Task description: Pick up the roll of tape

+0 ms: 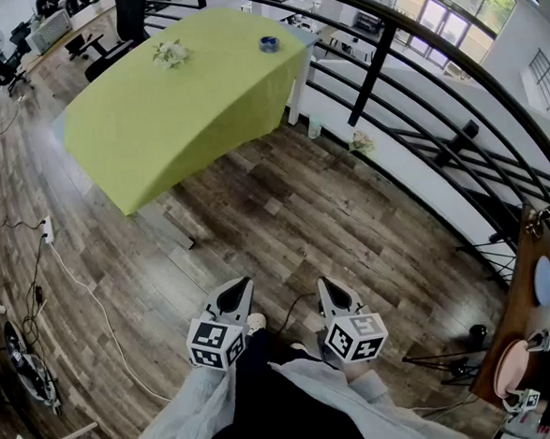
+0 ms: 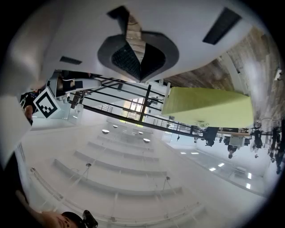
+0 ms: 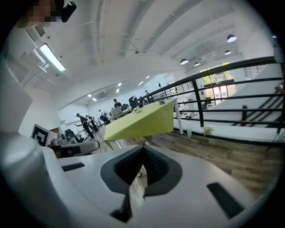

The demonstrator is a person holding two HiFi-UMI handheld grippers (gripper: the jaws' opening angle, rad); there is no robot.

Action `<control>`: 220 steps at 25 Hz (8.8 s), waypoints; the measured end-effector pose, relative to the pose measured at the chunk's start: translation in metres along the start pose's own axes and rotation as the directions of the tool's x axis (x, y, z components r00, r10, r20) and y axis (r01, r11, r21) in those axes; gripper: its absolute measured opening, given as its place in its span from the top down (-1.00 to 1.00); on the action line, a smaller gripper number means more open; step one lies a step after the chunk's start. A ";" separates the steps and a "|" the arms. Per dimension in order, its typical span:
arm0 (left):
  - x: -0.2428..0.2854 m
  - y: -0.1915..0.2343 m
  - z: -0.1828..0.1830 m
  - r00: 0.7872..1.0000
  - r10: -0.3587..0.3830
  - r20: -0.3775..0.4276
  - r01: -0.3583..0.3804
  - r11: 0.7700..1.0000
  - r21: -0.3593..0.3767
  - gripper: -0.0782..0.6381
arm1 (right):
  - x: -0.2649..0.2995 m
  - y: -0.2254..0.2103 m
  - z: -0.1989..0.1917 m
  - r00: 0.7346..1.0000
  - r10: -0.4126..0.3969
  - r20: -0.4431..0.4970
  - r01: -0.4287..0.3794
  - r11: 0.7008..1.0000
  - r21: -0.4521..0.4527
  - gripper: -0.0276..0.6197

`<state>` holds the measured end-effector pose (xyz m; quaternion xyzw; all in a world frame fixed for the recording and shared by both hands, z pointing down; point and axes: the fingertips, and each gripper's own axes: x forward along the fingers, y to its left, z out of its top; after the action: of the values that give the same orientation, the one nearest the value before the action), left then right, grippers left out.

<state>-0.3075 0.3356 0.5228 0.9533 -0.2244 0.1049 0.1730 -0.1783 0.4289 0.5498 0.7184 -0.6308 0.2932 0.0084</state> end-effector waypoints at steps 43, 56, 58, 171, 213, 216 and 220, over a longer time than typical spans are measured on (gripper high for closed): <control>0.004 -0.053 0.006 0.995 0.050 0.088 -0.053 0.998 0.039 0.73 | -0.052 -0.057 0.034 0.985 -0.054 0.161 0.058 0.998 -0.014 0.90; 0.079 0.002 0.064 0.996 0.041 0.079 -0.044 0.998 0.045 0.73 | 0.031 -0.070 0.113 0.987 0.019 0.158 -0.014 0.999 -0.035 0.90; 0.089 0.009 0.069 0.997 0.035 0.074 -0.038 0.998 0.045 0.73 | 0.042 -0.071 0.120 0.988 0.022 0.154 -0.016 0.999 -0.040 0.90; 0.459 0.225 0.209 0.993 0.119 0.009 -0.119 0.993 -0.024 0.73 | 0.419 -0.226 0.344 0.987 0.125 0.098 -0.136 0.985 0.110 0.34; 0.646 0.400 0.335 0.994 0.111 -0.006 -0.111 0.993 -0.033 0.73 | 0.665 -0.286 0.508 0.996 0.078 0.043 -0.082 0.992 0.092 0.35; 0.651 0.399 0.329 0.993 0.117 -0.019 -0.118 0.992 -0.046 0.73 | 0.678 -0.289 0.506 0.996 0.086 0.014 -0.087 0.993 0.086 0.32; 0.658 0.404 0.328 0.989 0.144 -0.031 -0.146 0.988 -0.052 0.73 | 0.700 -0.288 0.513 0.995 0.101 -0.021 -0.100 0.994 0.051 0.27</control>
<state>0.1223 -0.3850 0.5183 0.9278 -0.2936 0.1242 0.1939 0.3170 -0.3397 0.5303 0.6823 -0.6584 0.3172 -0.0169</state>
